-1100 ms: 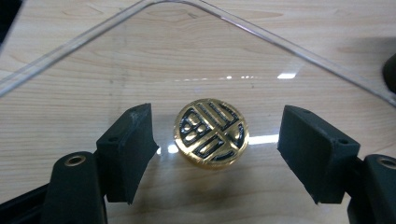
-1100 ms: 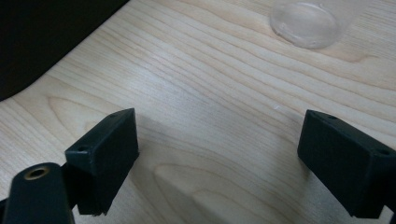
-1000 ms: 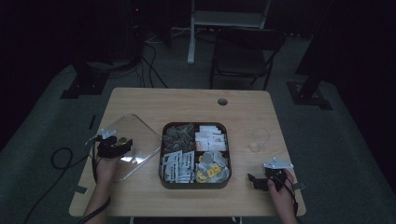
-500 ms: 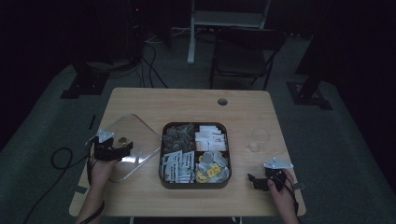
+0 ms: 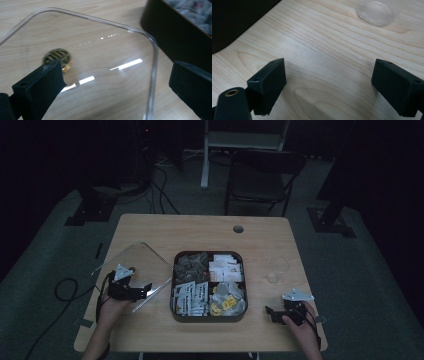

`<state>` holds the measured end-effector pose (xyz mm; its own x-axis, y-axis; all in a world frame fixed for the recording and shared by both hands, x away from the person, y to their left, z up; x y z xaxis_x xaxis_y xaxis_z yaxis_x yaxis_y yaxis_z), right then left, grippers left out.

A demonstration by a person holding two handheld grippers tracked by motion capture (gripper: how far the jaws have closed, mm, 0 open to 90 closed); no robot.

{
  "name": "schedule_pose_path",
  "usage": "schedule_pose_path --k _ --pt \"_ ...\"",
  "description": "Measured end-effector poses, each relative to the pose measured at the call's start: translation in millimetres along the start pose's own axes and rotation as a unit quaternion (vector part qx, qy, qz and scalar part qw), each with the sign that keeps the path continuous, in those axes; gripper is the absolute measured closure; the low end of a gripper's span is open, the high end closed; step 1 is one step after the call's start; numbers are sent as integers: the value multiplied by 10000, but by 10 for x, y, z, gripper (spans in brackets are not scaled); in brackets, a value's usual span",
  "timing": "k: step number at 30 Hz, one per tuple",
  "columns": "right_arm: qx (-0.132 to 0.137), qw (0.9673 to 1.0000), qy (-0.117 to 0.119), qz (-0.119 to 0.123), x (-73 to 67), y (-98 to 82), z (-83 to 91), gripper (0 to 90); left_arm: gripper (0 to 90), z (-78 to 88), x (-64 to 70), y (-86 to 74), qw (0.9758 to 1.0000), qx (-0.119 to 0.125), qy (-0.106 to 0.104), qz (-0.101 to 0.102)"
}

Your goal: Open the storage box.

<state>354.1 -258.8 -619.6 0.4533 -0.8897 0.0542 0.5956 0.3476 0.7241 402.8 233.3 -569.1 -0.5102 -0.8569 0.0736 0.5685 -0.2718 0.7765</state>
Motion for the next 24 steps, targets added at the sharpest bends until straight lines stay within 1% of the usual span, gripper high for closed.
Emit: schedule_pose_path --k 2,4,5,6,9,10,11,15,16,17,18,19,21,22,23,24 --pt "5 10000 0 -6 0 1 -1 118 5 11 50 -5 9999 40 -77 -83" --pt "3 10000 0 -10 0 1 0 119 5 29 125 -3 9995 136 -221 -205" --pt "3 10000 0 -10 0 1 0 119 5 29 125 -3 9995 136 -221 -205" --pt "4 10000 -1 -9 0 1 -1 120 5 54 215 -1 9986 236 -329 -338" --pt "10 10000 -25 -23 9 2 0 126 5 77 311 -21 9977 240 -409 -492" --pt "8 10000 -23 -29 8 1 0 127 5 80 346 -28 9972 252 -486 -504" --pt "5 10000 -24 -31 8 1 1 126 5 83 384 -41 9968 246 -564 -510" --pt "6 10000 -25 -27 8 1 1 126 5 79 520 -124 9946 139 -755 -705" --pt "7 10000 -25 -28 8 1 1 127 5 79 558 -147 9936 126 -820 -761" --pt "7 10000 -25 -28 8 1 1 127 5 79 558 -147 9936 126 -820 -761" --pt "8 10000 -25 -28 8 1 1 127 5 77 619 -187 9922 101 -893 -867" --pt "8 10000 -25 -30 8 1 1 127 5 78 648 -209 9913 70 -930 -924" --pt "11 10000 -24 -28 8 2 1 127 5 79 712 -250 9899 -6 -1013 -989" --pt "10 10000 -26 -27 8 2 1 127 5 81 739 -268 9891 -37 -1016 -1061" --pt "10 10000 -26 -27 8 2 1 127 5 81 739 -268 9891 -37 -1016 -1061" --pt "11 10000 -25 -29 8 2 1 127 5 84 797 -308 9875 -121 -1056 -1162"
Point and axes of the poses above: each handheld gripper's, and its own axes: z roughly backward along the jaws, y roughly out of its top, x roughly to its right, the point moved 10 cm from there along -z, roughly forward along the jaws, and after that the axes turned 5 degrees about -y, right-handed, at the moved point
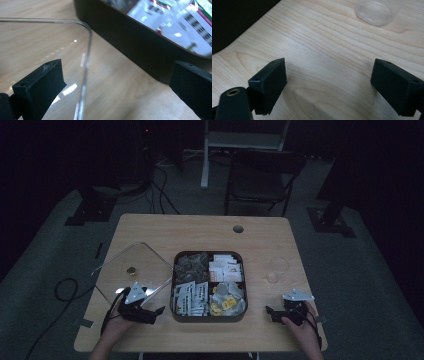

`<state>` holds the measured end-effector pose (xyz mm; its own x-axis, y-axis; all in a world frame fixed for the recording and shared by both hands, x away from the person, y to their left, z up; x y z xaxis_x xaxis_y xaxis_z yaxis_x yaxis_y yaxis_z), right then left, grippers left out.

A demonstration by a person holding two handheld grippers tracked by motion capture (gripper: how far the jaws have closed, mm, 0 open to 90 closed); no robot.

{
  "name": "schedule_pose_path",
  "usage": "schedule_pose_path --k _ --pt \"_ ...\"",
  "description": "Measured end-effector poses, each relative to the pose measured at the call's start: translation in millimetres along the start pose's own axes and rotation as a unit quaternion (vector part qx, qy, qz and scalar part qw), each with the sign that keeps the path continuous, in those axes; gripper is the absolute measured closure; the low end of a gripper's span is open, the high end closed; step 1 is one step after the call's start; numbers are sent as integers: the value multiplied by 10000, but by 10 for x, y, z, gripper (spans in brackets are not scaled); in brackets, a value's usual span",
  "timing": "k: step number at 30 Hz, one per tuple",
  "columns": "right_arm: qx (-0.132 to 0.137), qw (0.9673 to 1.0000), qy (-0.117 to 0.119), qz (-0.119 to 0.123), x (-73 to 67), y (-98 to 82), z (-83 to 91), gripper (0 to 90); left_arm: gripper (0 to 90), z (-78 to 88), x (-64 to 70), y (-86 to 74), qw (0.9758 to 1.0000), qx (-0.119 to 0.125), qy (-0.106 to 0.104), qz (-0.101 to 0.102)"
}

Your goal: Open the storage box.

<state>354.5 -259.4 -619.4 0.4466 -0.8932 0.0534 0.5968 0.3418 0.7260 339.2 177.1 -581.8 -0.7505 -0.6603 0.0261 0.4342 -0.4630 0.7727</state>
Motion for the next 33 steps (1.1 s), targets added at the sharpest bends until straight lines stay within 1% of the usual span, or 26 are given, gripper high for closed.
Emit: schedule_pose_path --k 2,4,5,7,11,12,15,17,18,22,24,27,28,33 --pt "0 10000 1 3 0 0 0 126 5 -9 68 -19 9999 -36 -132 -29" --pt "-1 10000 15 10 -5 0 1 127 5 -15 123 -42 9998 -86 -162 -104" --pt "-1 10000 18 13 -6 -1 1 126 5 -19 153 -51 9996 -102 -222 -101" --pt "-1 10000 18 13 -6 -1 1 126 5 -26 195 -64 9994 -126 -273 -142" --pt "-4 10000 21 15 -7 -1 1 127 5 -57 258 -111 9988 -243 -365 -208" --pt "-4 10000 22 15 -7 -1 1 126 5 -71 274 -133 9985 -301 -379 -253" --pt "-3 10000 37 35 -12 -1 1 126 5 -104 308 -178 9979 -416 -398 -301" --pt "-3 10000 67 62 -21 -2 2 127 5 -129 322 -200 9978 -455 -400 -280" --pt "0 9999 104 97 -32 -2 3 127 5 -140 323 -208 9978 -468 -389 -255" --pt "16 9989 335 323 -103 -5 11 124 5 -176 342 -253 9972 -582 -379 -292" --pt "17 9986 380 366 -116 -6 12 118 5 -193 345 -271 9969 -631 -354 -323" --pt "17 9986 386 370 -118 -6 12 118 5 -224 347 -308 9963 -710 -339 -335" --pt "16 9986 385 368 -118 -6 12 117 5 -237 358 -311 9966 -674 -377 -299" --pt "14 9988 357 334 -120 2 4 115 5 -251 360 -307 9966 -688 -392 -217"
Point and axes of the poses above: each handheld gripper's, and its own axes: z roughly backward along the jaws, y roughly out of its top, x roughly to its right, the point moved 10 cm from there along -z, roughly forward along the jaws, and after that the axes turned 5 degrees about -y, right-handed, at the moved point
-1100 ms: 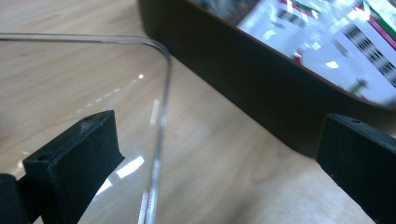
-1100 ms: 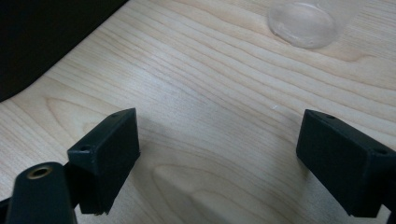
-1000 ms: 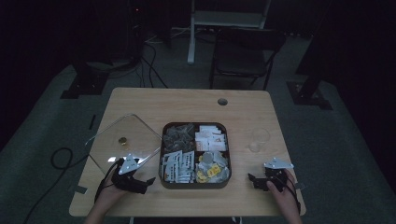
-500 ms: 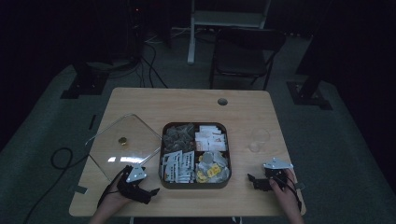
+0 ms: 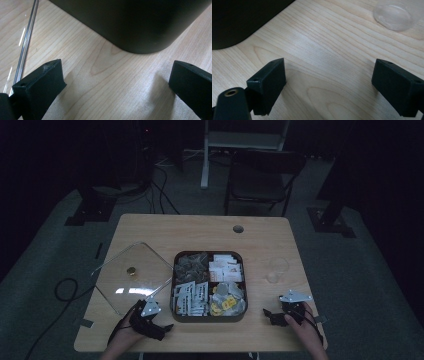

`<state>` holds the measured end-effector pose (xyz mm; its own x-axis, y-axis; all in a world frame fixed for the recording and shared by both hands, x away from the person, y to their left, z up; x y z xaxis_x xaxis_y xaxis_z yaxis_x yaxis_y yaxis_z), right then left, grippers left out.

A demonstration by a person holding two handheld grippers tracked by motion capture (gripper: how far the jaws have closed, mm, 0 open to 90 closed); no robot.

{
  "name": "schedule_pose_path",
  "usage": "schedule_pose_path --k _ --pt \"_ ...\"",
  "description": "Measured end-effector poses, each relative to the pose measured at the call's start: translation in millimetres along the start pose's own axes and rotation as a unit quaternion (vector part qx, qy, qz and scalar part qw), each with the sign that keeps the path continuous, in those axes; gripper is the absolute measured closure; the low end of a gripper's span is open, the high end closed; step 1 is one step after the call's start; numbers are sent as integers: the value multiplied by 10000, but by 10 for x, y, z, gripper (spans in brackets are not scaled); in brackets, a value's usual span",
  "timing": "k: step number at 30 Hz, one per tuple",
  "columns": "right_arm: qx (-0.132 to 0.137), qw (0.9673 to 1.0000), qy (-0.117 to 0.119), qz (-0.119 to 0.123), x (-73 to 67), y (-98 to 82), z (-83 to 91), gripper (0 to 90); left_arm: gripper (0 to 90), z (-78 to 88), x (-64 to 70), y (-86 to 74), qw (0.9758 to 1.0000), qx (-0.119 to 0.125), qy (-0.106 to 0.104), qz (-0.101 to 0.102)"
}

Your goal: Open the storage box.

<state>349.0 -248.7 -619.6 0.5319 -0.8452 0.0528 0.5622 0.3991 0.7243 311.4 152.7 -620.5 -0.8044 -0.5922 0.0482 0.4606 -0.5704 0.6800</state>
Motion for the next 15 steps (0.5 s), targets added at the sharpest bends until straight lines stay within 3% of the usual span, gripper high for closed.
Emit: schedule_pose_path --k 15 --pt "-1 10000 -8 -8 0 1 -1 115 5 -3 2 1 10000 8 16 33"
Point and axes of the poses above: each handheld gripper's, and its own axes: z roughly backward along the jaws, y roughly out of its top, x roughly to its right, the point moved 10 cm from there along -z, roughly forward along the jaws, and after that the axes turned 5 degrees about -y, right-handed, at the moved point
